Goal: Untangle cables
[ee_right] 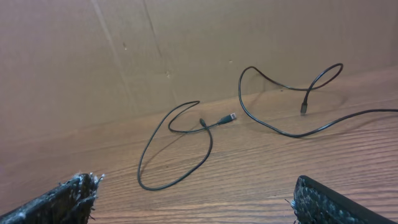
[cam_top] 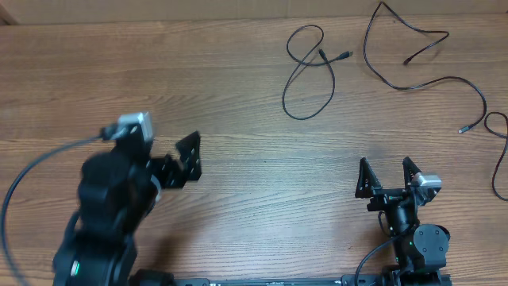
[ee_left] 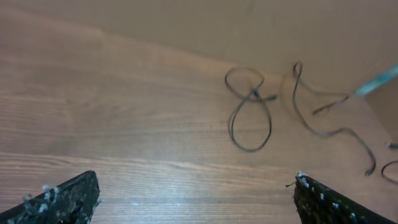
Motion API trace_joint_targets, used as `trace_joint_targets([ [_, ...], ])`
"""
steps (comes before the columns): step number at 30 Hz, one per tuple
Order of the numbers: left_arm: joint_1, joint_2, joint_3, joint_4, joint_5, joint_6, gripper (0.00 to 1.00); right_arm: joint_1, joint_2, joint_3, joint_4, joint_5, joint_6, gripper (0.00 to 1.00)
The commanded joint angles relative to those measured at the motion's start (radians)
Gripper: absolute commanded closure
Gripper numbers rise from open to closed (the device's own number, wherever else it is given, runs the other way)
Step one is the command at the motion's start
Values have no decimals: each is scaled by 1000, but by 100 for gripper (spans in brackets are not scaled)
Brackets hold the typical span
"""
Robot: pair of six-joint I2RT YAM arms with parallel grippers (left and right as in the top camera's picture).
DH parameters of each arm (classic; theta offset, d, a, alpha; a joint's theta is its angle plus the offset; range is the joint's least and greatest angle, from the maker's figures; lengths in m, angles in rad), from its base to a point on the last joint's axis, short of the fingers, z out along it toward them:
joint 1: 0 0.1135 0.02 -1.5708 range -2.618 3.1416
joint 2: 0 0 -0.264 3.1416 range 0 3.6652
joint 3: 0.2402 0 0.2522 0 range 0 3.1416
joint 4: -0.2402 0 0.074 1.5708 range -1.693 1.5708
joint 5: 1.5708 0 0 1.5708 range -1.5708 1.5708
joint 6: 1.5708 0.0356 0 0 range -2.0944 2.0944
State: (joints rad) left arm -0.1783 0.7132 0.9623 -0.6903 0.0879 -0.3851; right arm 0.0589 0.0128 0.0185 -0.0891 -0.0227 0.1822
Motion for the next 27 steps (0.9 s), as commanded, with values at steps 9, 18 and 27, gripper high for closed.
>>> trace_joint_targets([
  [9,-6,-150,-19,-131,-62,-4,1,-3,-10,-11,7,-4,3,0],
  [18,-6,-146,-19,-244,-55,-4,0,-3,-10,-11,7,-4,3,0],
  [27,-5,-147,-19,-368,-55,-4,0,-3,-10,-11,7,-4,3,0],
])
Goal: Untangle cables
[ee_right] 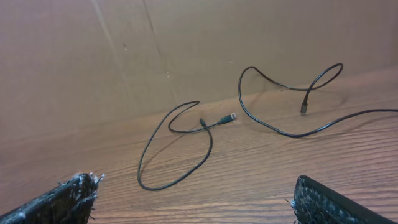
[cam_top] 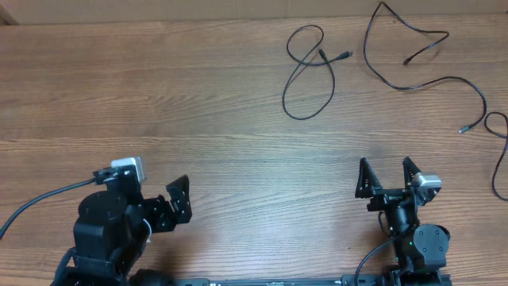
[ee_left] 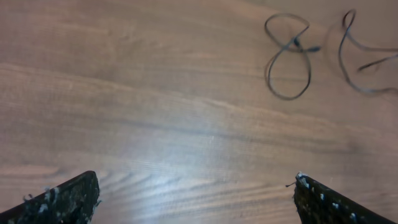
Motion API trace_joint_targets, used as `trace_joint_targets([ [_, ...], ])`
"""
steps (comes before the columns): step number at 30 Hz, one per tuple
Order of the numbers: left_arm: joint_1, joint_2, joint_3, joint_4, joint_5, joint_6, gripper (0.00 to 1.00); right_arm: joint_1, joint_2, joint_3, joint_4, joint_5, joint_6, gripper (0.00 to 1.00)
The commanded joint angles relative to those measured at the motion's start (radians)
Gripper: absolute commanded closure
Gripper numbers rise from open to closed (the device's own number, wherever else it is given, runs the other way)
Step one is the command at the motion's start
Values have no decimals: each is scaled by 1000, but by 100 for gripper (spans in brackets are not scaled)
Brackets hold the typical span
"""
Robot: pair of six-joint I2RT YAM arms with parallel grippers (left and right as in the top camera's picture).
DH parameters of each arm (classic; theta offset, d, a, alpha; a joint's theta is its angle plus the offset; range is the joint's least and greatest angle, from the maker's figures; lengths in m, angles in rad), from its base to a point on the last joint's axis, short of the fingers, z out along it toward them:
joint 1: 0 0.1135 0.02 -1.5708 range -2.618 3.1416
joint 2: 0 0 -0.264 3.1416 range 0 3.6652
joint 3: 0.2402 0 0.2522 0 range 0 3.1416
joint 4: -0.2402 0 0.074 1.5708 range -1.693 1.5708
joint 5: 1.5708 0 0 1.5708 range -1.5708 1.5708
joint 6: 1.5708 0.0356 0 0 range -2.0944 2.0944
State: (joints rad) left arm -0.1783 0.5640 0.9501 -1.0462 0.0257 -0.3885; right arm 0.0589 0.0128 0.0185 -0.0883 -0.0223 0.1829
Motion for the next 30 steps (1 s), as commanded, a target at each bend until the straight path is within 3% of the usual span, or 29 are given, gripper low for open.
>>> trace_joint_targets([
  [1,-5,2,-7,-24,8,0,0,-3,-10,-11,6,-5,2,0],
  [13,18,-62,-7,-56,8,0,0,-3,-10,-11,6,-5,2,0],
  [20,122,-237,-7,-57,8,0,1,-3,-10,-11,6,-5,2,0],
  [30,126,-456,-7,-58,8,0,0,-3,-10,-11,6,-5,2,0],
])
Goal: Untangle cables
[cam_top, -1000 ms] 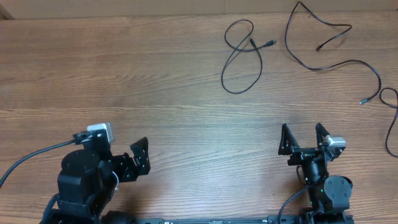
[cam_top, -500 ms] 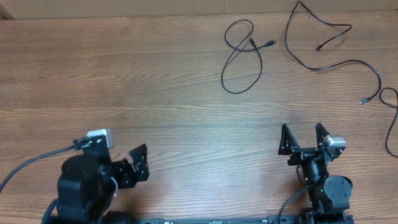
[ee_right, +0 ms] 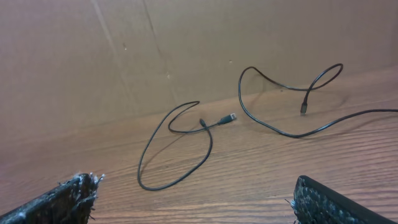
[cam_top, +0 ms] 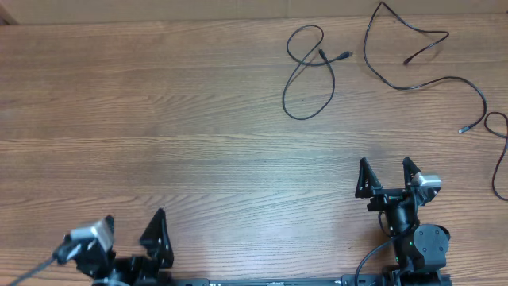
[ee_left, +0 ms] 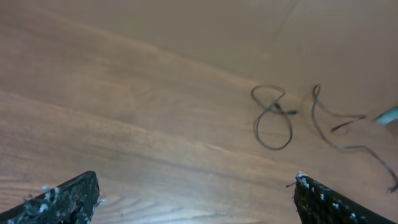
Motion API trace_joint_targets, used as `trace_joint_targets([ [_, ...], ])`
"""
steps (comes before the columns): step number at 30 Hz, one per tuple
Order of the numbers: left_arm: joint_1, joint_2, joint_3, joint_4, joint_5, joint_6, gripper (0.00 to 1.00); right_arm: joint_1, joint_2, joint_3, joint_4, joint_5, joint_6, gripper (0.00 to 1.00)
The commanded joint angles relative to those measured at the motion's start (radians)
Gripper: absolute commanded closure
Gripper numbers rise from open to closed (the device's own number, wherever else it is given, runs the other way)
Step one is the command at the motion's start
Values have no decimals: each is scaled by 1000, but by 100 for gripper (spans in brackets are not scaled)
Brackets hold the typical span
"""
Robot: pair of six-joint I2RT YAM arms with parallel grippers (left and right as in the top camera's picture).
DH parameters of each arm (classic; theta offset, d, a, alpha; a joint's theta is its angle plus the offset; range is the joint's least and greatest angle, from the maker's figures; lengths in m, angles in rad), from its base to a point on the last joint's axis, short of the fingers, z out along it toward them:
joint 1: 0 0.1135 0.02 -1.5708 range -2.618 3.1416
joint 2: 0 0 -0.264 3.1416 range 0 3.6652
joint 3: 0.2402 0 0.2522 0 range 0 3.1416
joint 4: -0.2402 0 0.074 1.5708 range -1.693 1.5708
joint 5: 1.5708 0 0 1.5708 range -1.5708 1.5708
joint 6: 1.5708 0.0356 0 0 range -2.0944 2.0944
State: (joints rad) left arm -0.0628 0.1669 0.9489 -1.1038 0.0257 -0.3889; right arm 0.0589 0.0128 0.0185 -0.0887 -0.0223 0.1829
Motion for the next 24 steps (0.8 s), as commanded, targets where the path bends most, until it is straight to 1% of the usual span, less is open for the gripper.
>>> trace_joint_targets([
  [1,10,-78,-6,0,8,0,0,-3,-10,-11,7,-4,2,0],
  [7,10,-164,-6,-2,8,0,1,-3,-10,-11,7,-5,2,0],
  [12,11,-163,-2,-65,8,0,1,-3,-10,-11,7,-5,2,0],
  [16,11,-163,-2,-166,8,-1,1,-3,-10,-11,7,-5,2,0],
  [24,10,-163,-4,-176,13,-8,1,-3,-10,-11,7,-5,2,0],
])
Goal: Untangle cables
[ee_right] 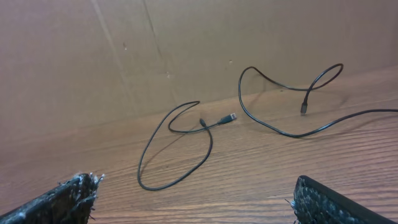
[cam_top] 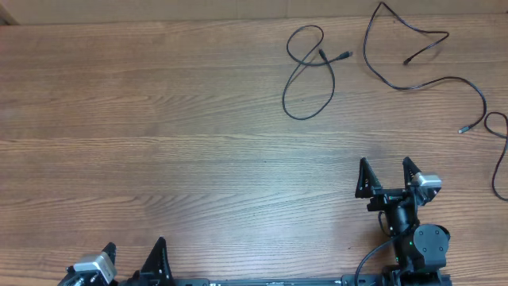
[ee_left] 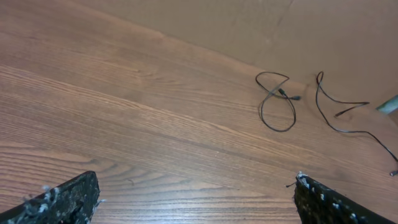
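Note:
Three black cables lie apart at the back right of the wooden table. A short looped cable (cam_top: 332, 83) (ee_left: 278, 130) (ee_right: 210, 146) lies left of a longer wavy cable (cam_top: 429, 82) (ee_left: 339, 129) (ee_right: 292, 135). A third cable (cam_top: 506, 155) curls at the right edge. My left gripper (cam_top: 133, 248) (ee_left: 196, 180) sits open and empty at the near left edge, far from all of them. Also open and empty, my right gripper (cam_top: 385, 163) (ee_right: 196, 180) rests at the near right, pointing at the cables.
A brown cardboard wall (ee_right: 186, 50) stands along the far edge of the table (cam_top: 159, 119), just behind the cables. The arm bases sit along the near edge.
My left arm has drawn back further toward the near edge; only its fingers and camera still show at the bottom left of the overhead view. The right arm and the cables have not moved.
My left arm first stood open over the left middle of the table. It was then lower and nearer the front, then at the front edge, and now almost out of the overhead view. The right gripper stayed open and still, and the cables lay unchanged.

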Motion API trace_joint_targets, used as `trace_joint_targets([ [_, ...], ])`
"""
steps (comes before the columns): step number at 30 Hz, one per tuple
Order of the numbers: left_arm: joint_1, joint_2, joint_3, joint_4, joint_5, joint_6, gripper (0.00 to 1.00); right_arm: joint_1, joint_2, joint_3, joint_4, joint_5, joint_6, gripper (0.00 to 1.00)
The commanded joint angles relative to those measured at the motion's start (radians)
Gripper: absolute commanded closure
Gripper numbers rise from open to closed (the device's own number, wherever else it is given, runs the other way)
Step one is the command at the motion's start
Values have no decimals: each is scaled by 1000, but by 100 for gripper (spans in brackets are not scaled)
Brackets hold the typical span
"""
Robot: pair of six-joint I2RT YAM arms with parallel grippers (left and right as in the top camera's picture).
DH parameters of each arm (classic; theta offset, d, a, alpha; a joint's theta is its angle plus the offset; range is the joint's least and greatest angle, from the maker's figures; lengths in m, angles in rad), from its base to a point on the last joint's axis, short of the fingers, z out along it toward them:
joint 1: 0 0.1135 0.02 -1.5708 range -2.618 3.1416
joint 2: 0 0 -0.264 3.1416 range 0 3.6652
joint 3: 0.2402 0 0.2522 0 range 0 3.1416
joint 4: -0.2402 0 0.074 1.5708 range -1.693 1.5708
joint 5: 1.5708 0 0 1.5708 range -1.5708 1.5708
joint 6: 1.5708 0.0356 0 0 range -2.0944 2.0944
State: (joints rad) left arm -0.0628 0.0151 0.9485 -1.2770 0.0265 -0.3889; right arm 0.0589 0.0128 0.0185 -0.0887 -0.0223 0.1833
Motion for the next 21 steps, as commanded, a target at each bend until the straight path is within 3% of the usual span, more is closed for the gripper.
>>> trace_joint_targets([
  [1,10,-11,-3,-3,12,-8,0,-3,-10,-11,7,-5,2,0],
  [11,10,-11,-4,5,14,-8,1,-3,-10,-11,7,-5,2,0],
  [21,10,-11,-85,275,-12,-8,1,-3,-10,-11,7,-5,2,0],
])
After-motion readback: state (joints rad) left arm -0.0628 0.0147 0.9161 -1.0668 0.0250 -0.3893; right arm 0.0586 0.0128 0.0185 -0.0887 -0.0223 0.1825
